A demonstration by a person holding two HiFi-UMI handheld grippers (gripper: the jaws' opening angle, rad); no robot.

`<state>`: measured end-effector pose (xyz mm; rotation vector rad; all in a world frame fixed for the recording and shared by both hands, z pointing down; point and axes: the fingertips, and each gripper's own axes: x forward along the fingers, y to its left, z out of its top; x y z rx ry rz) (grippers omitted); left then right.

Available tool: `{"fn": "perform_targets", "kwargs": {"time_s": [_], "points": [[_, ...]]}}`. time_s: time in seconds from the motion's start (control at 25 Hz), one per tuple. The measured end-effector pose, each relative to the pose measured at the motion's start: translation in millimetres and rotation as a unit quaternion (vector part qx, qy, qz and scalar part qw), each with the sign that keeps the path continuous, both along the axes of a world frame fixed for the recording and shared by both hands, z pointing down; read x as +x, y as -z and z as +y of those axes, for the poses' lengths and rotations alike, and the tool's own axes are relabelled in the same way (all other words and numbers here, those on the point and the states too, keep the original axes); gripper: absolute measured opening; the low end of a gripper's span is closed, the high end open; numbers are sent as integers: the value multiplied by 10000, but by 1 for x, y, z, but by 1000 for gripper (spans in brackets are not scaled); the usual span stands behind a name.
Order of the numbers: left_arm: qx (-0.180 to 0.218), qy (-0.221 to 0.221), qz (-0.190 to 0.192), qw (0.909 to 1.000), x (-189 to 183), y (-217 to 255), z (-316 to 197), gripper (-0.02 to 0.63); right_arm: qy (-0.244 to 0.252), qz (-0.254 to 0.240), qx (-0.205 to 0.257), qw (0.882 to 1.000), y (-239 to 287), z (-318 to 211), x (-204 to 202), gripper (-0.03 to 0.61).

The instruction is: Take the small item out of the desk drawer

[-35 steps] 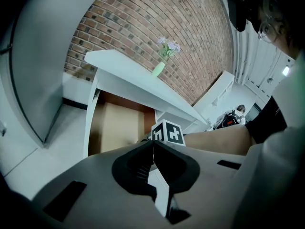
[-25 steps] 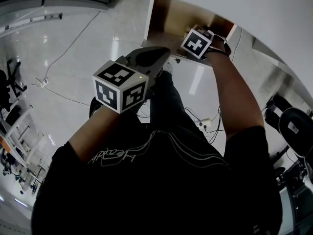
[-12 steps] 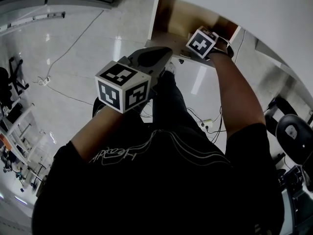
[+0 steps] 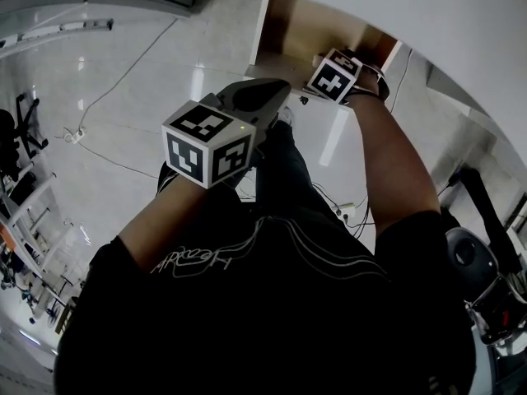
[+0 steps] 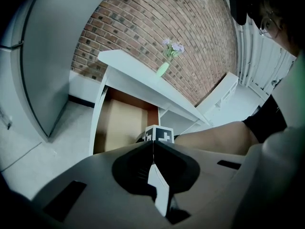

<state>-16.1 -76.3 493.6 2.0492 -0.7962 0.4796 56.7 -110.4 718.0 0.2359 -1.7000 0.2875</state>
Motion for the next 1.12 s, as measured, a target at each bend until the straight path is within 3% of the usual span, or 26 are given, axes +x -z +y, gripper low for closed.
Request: {"fn": "perform_targets", "kwargs": {"time_s": [0.32, 0.48, 0.6, 0.84, 1.04, 1.12], "points": [[265, -109, -71, 9996, -2, 42, 7, 21, -362, -804, 124, 9960, 83, 6, -11, 117], [494, -113, -52, 9987, 4, 78, 2, 21, -983, -1598, 356, 9816, 151, -5, -13, 117], [608, -146, -35, 9980, 10, 106, -2, 21, -1609, -2343, 338, 9582, 205, -12, -14, 117], [779, -222, 105, 9967, 11, 159, 2, 21, -2531, -3623, 271, 8966, 319, 4, -16, 117], [1006, -338, 308, 9939, 17, 200, 4, 21, -3118, -4392, 549, 8408, 393, 22, -1, 117], [1123, -375, 402, 9922, 20, 217, 4, 21, -3175, -4575, 705, 8276, 416, 28, 6, 117]]}}
